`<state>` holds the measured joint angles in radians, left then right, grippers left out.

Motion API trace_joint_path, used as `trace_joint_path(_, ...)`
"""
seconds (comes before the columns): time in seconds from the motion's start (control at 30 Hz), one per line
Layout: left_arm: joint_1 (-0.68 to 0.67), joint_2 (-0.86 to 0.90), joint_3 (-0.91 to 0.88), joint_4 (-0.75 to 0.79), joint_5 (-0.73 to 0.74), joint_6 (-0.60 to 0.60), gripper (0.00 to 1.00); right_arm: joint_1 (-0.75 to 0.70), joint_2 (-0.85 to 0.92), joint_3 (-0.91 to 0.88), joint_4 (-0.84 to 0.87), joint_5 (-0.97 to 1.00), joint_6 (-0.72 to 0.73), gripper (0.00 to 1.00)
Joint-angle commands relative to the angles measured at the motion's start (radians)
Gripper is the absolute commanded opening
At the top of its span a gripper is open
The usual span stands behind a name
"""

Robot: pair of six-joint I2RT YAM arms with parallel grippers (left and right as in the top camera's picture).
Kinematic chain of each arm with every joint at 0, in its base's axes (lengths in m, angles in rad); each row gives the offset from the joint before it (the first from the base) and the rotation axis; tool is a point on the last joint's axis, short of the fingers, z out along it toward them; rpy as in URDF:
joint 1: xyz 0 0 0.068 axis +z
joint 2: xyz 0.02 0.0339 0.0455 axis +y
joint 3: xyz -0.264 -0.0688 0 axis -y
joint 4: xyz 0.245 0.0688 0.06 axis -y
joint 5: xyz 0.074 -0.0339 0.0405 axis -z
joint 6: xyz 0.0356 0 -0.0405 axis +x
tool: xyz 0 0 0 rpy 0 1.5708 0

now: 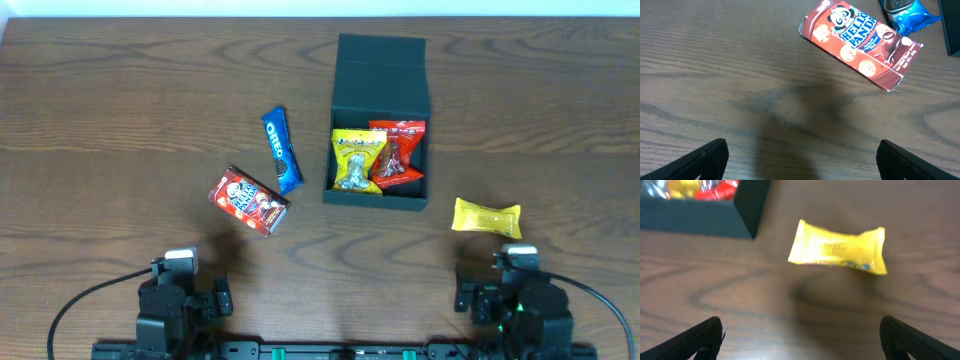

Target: Pack container

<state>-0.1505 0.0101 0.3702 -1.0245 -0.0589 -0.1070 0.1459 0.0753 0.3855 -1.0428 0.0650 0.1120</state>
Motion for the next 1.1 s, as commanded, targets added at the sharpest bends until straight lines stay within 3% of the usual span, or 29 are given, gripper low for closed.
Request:
trace_joint_path(0.0,0.006,-0.006,-0.030,-0.031,0.000,0.006,0.95,-0.012,-0.006,-0.016,-0.011,-0.014,-0.020,0.99)
trace_joint_path(1.07,0.006,-0.005,-0.032,0.020,-0.006,-0.006,0.96,-0.012,-0.005,-0.027,-0.023,-0.014,-0.020,0.99)
